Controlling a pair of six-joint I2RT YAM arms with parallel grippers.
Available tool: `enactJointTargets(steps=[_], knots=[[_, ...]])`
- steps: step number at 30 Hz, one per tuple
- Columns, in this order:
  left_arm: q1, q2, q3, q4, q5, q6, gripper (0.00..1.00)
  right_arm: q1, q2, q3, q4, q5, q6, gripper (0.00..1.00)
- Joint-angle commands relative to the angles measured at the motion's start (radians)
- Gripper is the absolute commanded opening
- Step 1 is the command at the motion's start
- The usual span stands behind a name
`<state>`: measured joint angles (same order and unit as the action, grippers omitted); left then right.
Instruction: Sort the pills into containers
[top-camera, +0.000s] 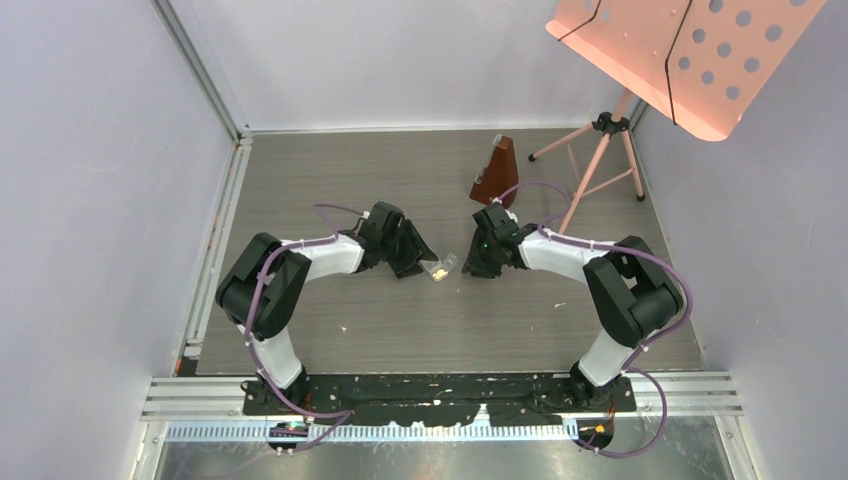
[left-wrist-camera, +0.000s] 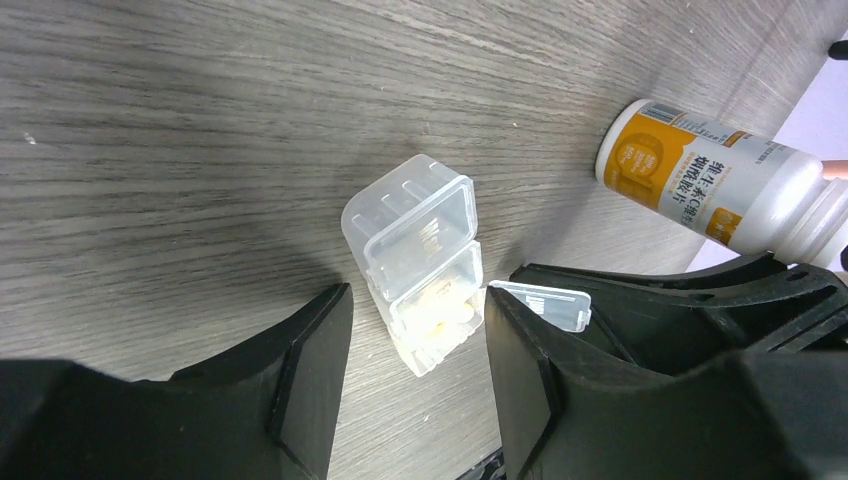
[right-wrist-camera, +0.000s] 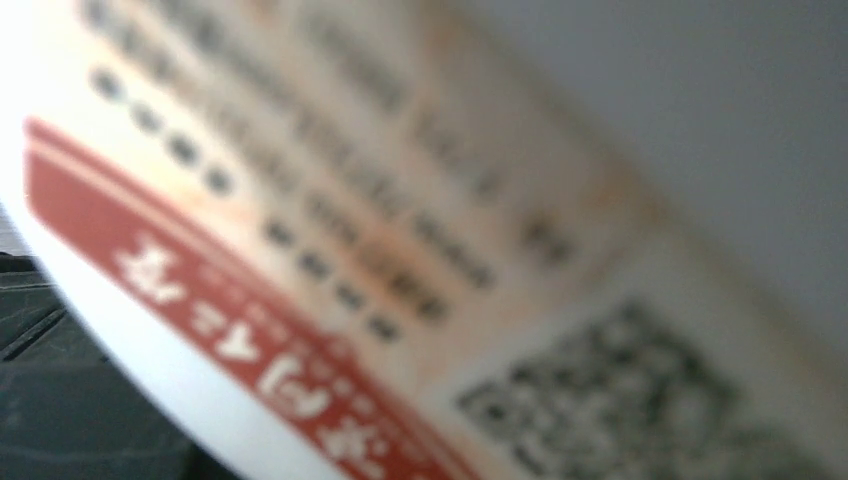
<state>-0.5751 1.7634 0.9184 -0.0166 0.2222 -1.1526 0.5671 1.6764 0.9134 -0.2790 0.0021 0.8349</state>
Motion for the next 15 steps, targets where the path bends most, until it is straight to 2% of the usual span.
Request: enactJointTargets(steps=[1,15], knots=[[-0.005,0.015,-0.023,0.042,-0.047,-0.004,0.53,-0.008,0.007,-0.021,0.010,-0.036,-0.027,0.34],[-0.005,0.038,-0.028,-0.007,-0.067,0.057,0.41,-0.037,-0.014,-0.031,0.026,-0.075,-0.046,0.34]])
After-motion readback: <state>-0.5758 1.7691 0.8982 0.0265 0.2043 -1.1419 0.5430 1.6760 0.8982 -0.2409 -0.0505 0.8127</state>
